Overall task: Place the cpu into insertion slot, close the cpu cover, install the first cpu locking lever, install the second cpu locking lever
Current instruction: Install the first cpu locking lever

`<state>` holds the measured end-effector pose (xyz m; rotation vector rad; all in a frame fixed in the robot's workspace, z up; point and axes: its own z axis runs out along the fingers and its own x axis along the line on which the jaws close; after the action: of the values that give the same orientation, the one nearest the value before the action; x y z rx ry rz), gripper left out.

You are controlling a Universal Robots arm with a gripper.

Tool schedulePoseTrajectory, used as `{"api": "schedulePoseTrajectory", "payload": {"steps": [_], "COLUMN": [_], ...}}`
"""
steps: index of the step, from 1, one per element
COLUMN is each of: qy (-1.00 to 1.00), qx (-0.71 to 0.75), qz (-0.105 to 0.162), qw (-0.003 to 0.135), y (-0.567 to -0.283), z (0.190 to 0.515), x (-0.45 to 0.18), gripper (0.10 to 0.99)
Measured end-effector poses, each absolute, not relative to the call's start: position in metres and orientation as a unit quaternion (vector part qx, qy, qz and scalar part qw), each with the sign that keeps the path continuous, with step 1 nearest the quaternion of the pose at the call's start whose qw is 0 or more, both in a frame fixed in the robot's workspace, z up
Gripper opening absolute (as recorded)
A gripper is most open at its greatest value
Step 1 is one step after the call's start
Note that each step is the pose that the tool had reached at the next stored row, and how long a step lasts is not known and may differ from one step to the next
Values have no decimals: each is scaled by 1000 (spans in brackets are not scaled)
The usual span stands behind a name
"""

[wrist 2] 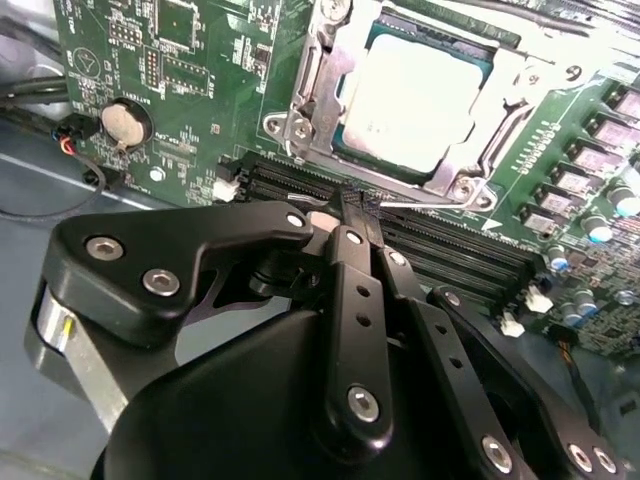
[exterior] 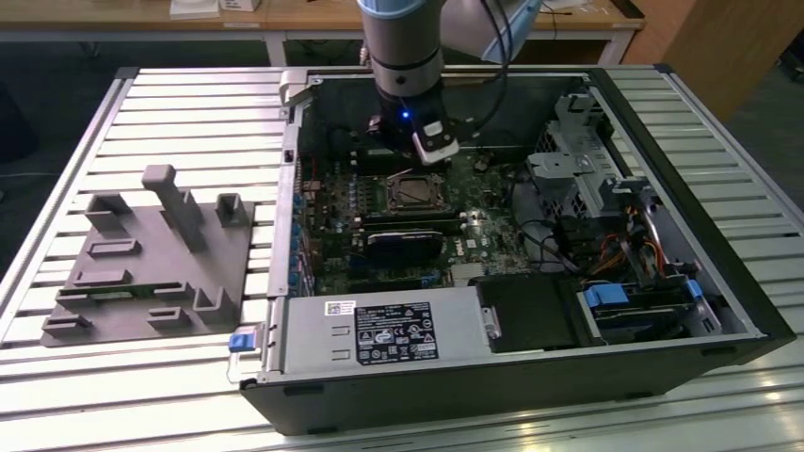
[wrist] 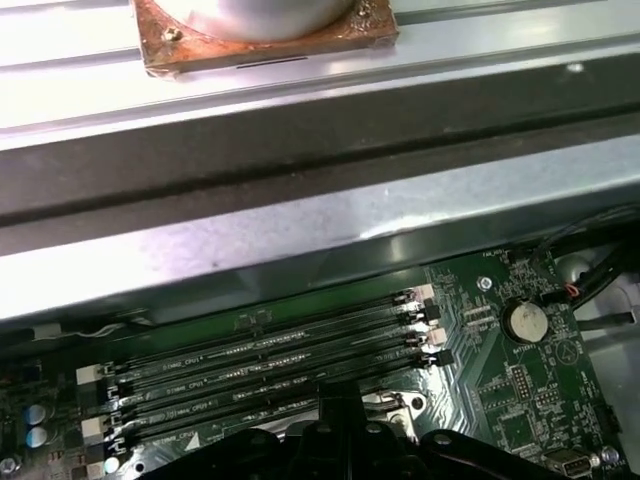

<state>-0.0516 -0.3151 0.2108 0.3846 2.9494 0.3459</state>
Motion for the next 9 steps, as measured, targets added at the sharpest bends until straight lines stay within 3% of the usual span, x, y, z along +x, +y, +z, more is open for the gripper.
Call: {"api": "schedulePoseTrajectory", "payload": {"steps": [9], "qy": [981], "qx": [134], "qz": [112], "qw": [81], "y": [-308], "z": [207], "x": [-52], "gripper": [106]}}
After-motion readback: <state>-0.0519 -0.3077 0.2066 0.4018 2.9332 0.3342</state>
